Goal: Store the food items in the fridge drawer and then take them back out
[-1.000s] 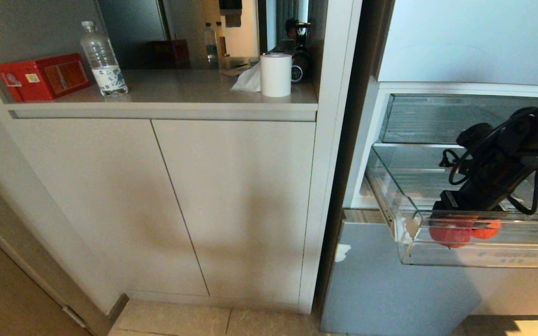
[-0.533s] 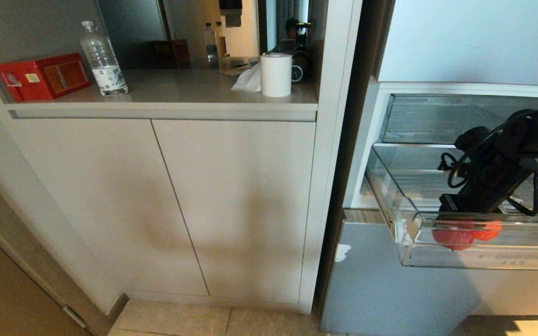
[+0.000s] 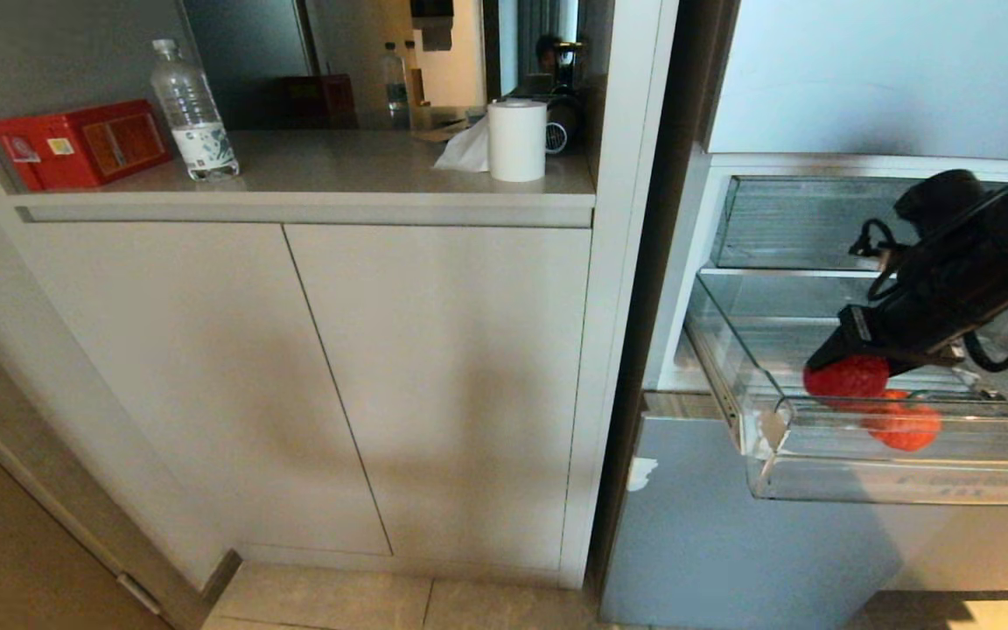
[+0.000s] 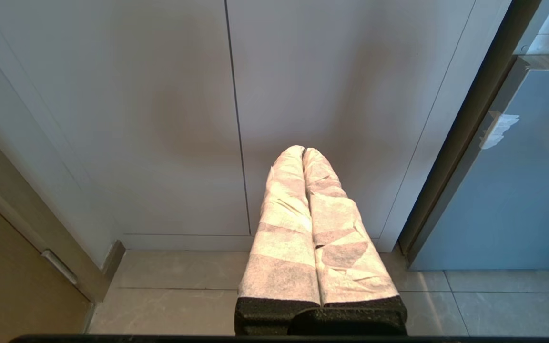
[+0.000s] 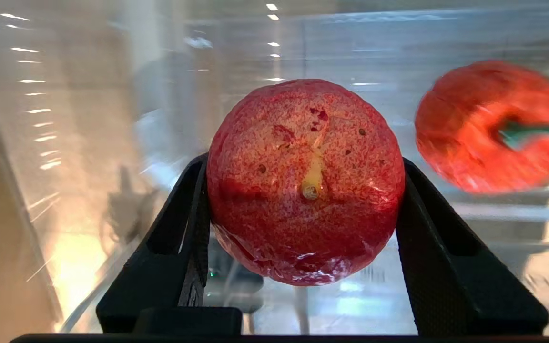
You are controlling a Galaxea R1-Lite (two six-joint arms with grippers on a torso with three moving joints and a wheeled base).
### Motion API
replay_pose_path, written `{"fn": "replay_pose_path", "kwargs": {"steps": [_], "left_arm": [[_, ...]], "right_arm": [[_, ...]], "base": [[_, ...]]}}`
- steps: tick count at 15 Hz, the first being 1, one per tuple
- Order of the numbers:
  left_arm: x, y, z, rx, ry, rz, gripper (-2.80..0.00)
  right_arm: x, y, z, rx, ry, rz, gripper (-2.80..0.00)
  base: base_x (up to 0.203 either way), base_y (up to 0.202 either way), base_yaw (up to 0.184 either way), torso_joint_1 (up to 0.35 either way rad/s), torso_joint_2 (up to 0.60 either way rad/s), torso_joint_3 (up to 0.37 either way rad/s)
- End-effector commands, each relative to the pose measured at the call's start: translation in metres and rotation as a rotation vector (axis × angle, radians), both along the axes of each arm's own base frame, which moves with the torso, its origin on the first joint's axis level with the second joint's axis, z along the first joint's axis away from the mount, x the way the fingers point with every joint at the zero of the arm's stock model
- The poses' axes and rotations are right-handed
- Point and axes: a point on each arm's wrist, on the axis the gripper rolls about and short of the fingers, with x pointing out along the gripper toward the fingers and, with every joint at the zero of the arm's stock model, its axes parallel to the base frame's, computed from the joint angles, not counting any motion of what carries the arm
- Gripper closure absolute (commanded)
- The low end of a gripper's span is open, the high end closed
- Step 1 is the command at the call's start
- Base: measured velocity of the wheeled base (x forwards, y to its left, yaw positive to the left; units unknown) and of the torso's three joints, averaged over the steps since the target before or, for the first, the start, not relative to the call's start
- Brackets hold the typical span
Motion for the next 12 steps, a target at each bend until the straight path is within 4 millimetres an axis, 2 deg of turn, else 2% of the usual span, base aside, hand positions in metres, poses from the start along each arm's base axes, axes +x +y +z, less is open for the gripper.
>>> {"fn": "replay_pose_path", "kwargs": {"steps": [1, 2, 4, 6, 7, 8, 9, 12], "left_arm": [[0.0, 0.0, 0.0, 0.0, 0.002, 0.0, 0.0], [0.0, 0.0, 0.0, 0.0, 0.001, 0.001, 0.0], [0.0, 0.0, 0.0, 0.0, 0.002, 0.001, 0.0], [0.0, 0.0, 0.0, 0.0, 0.003, 0.001, 0.0], [0.0, 0.0, 0.0, 0.0, 0.003, 0.001, 0.0], [0.0, 0.0, 0.0, 0.0, 0.001, 0.001, 0.0], [0.0, 0.0, 0.0, 0.0, 0.003, 0.0, 0.0], [0.0, 0.0, 0.0, 0.0, 0.001, 0.001, 0.0]], "right_arm": [[-0.042, 0.003, 0.048, 0.005, -0.126, 0.007, 0.0], [-0.059, 0.004, 0.062, 0.007, -0.165, 0.01, 0.0], [-0.106, 0.008, 0.091, 0.006, -0.264, 0.016, 0.0], [-0.164, 0.011, 0.114, -0.002, -0.389, 0.015, 0.0], [-0.195, 0.012, 0.118, -0.009, -0.457, 0.012, 0.0], [-0.221, 0.013, 0.113, -0.017, -0.507, 0.008, 0.0], [-0.246, 0.015, 0.099, -0.03, -0.557, -0.001, 0.0], [-0.301, 0.017, 0.05, -0.091, -0.747, -0.044, 0.0]], "base": [[0.0, 0.0, 0.0, 0.0, 0.0, 0.0], [0.0, 0.0, 0.0, 0.0, 0.0, 0.0], [0.0, 0.0, 0.0, 0.0, 0.0, 0.0], [0.0, 0.0, 0.0, 0.0, 0.0, 0.0], [0.0, 0.0, 0.0, 0.0, 0.0, 0.0], [0.0, 0.0, 0.0, 0.0, 0.0, 0.0], [0.0, 0.0, 0.0, 0.0, 0.0, 0.0], [0.0, 0.0, 0.0, 0.0, 0.0, 0.0]]}}
